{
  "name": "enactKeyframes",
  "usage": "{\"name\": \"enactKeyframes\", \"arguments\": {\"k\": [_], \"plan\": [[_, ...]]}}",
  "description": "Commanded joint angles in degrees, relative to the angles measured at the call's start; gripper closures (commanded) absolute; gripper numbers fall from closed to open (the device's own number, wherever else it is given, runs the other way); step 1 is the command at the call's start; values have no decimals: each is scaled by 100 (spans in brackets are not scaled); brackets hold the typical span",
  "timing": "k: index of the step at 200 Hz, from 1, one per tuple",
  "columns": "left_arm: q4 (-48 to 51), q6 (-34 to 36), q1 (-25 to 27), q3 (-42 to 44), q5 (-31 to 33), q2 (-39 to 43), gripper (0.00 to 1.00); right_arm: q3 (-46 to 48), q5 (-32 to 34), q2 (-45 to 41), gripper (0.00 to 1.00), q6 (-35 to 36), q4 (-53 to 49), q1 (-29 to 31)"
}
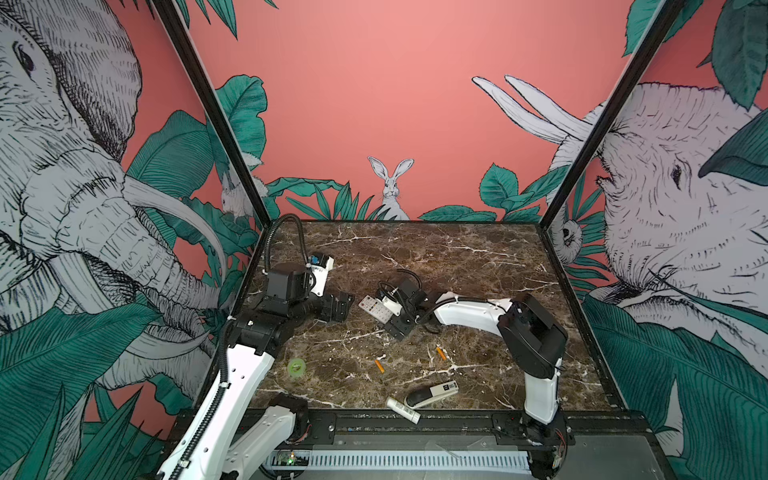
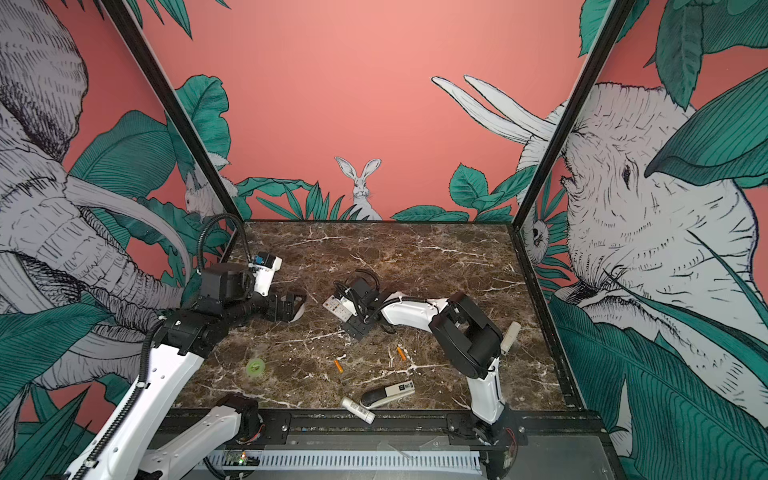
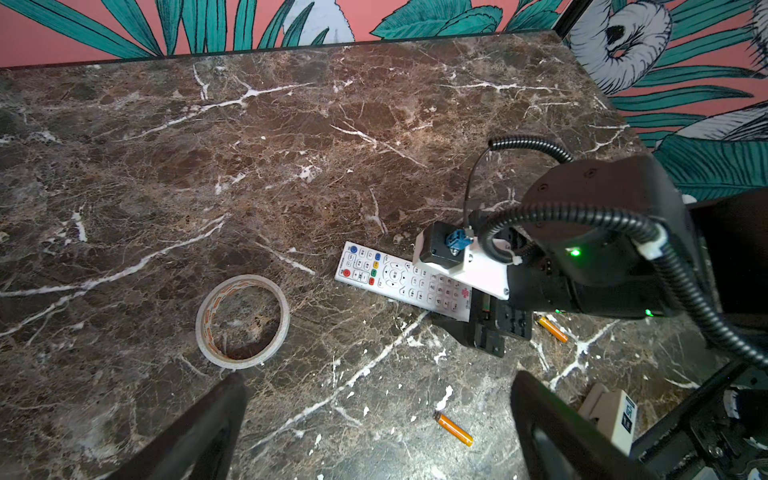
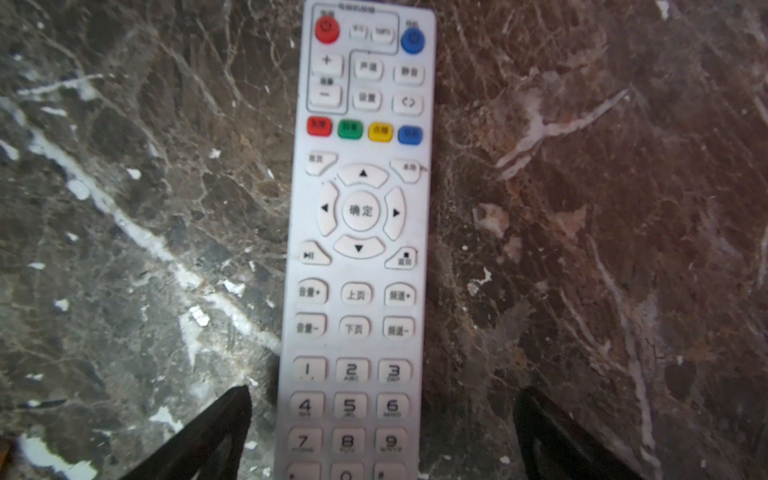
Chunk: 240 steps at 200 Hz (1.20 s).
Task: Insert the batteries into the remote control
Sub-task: 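Reach the right gripper to the white remote and grasp it while the left arm advances, then lift the white remote with the right gripper toward the left gripper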
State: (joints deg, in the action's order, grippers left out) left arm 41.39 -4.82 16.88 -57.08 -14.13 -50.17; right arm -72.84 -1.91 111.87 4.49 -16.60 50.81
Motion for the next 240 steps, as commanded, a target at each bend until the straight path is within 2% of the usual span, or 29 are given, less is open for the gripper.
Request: {"name": "enactKeyframes", "arguments": {"k": [1, 35, 70, 97, 110, 150, 197, 222, 240], "plan": [[55, 45, 0, 121, -64, 71, 1, -112, 9, 127, 7, -87, -141, 34], [-18, -51, -1, 187, -139, 108, 0, -115, 172, 234, 13, -153, -213, 39], [-173, -214, -1, 279, -281, 142, 0, -169, 228, 385, 25, -220, -407, 41], [-412, -397, -1, 465, -468, 145, 0, -136, 174, 304, 42, -313, -467, 35], [-589, -498, -3, 576, -614, 165, 0, -58, 146, 155, 46, -361, -410, 19], [-1284, -799, -1, 980, -1228, 258, 0, 495, -439, -691, 54, -738, 3, -237], [-2611, -1340, 43, 1546, -2358, 463, 0, 1379, -1689, -2259, 56, -1330, 482, -787], [-3407, -1660, 122, 1733, -2697, 483, 0, 1447, -1970, -2873, 57, -1438, 156, -900], [-3596, -1683, 292, 1669, -2731, 358, 0, 1312, -1996, -3188, 58, -1606, -352, -904]]}}
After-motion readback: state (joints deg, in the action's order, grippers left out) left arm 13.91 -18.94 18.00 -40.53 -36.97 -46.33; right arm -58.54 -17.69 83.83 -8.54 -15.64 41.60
